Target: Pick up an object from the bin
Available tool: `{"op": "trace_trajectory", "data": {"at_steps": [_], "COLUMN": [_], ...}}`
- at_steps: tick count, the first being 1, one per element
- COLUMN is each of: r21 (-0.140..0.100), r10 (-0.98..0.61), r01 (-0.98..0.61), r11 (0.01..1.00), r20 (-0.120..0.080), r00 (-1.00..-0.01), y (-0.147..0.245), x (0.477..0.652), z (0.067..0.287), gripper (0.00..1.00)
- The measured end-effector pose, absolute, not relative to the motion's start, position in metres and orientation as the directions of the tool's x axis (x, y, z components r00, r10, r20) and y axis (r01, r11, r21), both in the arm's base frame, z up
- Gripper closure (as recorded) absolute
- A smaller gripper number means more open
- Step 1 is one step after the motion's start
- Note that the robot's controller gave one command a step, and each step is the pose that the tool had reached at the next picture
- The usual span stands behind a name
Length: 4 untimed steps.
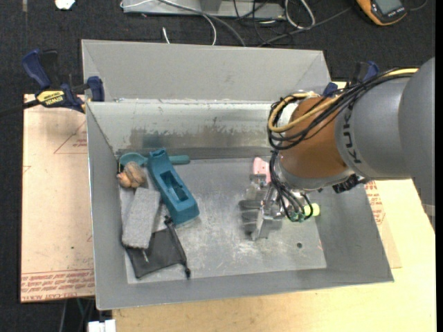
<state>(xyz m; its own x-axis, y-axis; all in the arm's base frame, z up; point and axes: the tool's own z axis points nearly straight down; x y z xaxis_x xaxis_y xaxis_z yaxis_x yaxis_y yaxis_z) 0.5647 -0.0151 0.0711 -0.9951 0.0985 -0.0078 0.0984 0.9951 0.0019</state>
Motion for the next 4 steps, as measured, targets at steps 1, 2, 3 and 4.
{"op": "trace_trajectory", "data": {"at_steps": [1, 2, 3, 4], "r21": [0.002, 0.002, 0.002, 0.002], "r10": [0.098, 0.098, 0.098, 0.098], "r01": [0.098, 0.098, 0.098, 0.098], "r11": [0.995, 0.995, 0.995, 0.995], "r20": [-0.008, -0.008, -0.008, -0.008], "r00": [-0.995, -0.995, -0.995, -0.995], "y": [-0.0151, -0.0151, -0.0151, -0.0151], "x": [0.5647, 0.5648, 0.5648, 0.5648], "z": [0.0711, 0.0711, 0.0711, 0.0711], "gripper": [1.00, 1.00, 1.00, 1.00]}}
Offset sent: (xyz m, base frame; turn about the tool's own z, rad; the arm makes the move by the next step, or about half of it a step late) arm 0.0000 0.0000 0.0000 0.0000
